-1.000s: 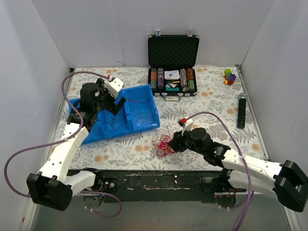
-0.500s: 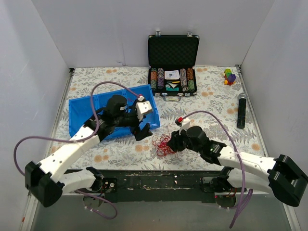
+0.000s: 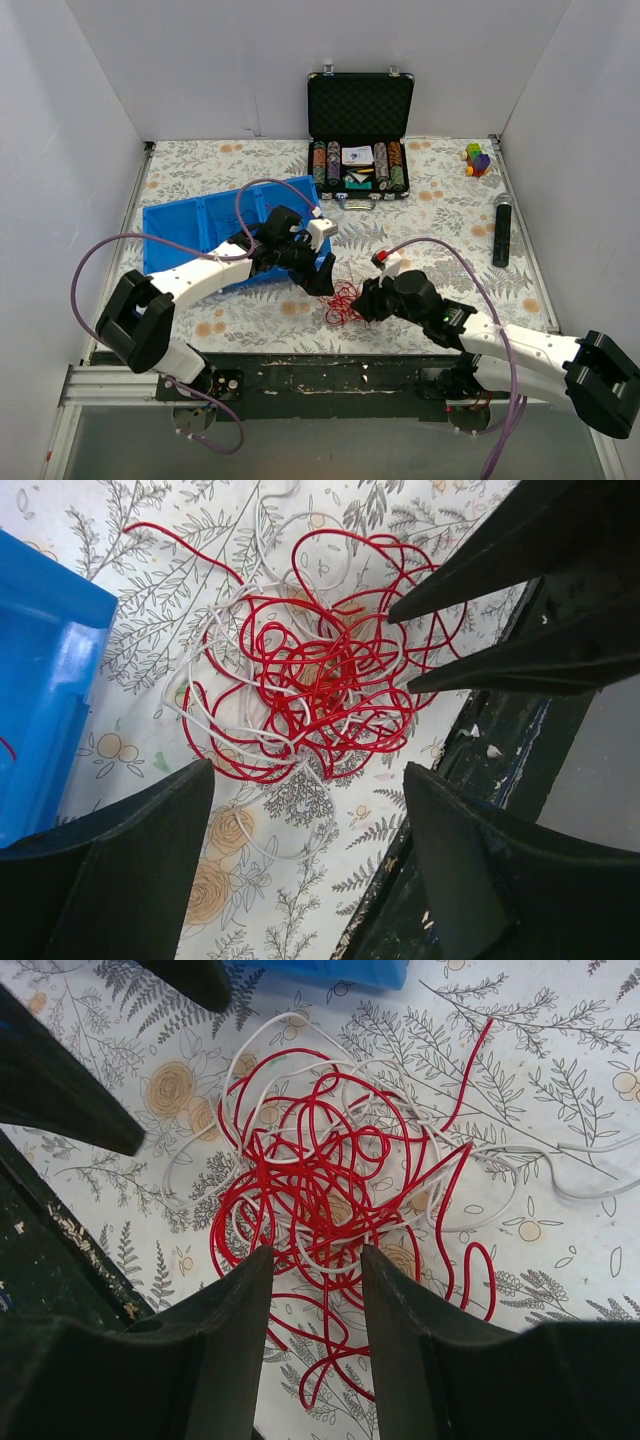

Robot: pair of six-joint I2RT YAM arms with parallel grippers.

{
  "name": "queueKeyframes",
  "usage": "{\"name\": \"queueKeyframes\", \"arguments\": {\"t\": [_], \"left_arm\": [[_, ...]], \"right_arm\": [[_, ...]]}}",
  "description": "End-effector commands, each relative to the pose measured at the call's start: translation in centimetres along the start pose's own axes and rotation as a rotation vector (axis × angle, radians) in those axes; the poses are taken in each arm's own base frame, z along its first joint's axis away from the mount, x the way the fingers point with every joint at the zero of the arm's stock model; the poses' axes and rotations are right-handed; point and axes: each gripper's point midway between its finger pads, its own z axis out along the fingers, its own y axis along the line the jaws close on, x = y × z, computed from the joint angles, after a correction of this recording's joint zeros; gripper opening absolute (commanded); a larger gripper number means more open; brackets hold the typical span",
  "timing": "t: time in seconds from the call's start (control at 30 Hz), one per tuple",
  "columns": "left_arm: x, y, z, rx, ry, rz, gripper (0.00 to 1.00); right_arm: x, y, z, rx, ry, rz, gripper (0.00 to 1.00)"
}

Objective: Untangle the cables

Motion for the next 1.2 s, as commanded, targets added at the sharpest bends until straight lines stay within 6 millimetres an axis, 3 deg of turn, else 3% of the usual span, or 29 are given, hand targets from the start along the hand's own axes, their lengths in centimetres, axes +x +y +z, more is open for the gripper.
{"name": "queueKeyframes", "arguments": {"t": [0.0, 0.17, 0.3, 0.53, 0.7, 0.77, 0.83, 0.97, 1.17], "left_arm": [[-1.2, -0.4, 1.2, 0.012, -0.01, -0.031, 0.73], [0.7, 0.5, 2.8, -0.032, 0.056, -0.056, 0.66], [0.2, 1.0, 3.3, -0.048, 0.042, -0.051, 0.57], [-2.4, 1.4, 3.0, -0.087, -0.024, -0.005, 0.13], [-3.1, 1.4, 2.3, -0.1, -0.044, 0.037, 0.0], [-3.6, 1.1, 1.8, -0.095, -0.052, 0.062, 0.0], [-4.5, -0.1, 0.8, -0.055, -0.062, 0.104, 0.0], [-8.2, -4.4, -2.7, 0.069, -0.115, 0.215, 0.0], [-13.8, -10.8, -9.5, 0.216, -0.216, 0.414, 0.0]], "right_arm": [[-1.2, 0.5, -0.2, -0.021, -0.059, 0.005, 0.48], [-0.7, 0.4, -0.4, -0.023, -0.062, 0.018, 0.48], [-0.1, 0.3, -0.5, -0.03, -0.052, 0.025, 0.48], [-0.1, 0.5, -0.3, -0.04, -0.044, 0.021, 0.48], [-0.2, 0.8, -0.1, -0.047, -0.034, 0.015, 0.48], [0.0, 0.6, 0.0, -0.041, -0.025, 0.017, 0.48], [0.3, 0.5, 0.1, -0.031, -0.014, 0.015, 0.48], [0.8, 0.0, 0.5, -0.011, 0.008, 0.017, 0.48], [2.4, -0.9, 1.4, 0.038, 0.072, 0.038, 0.48]]}}
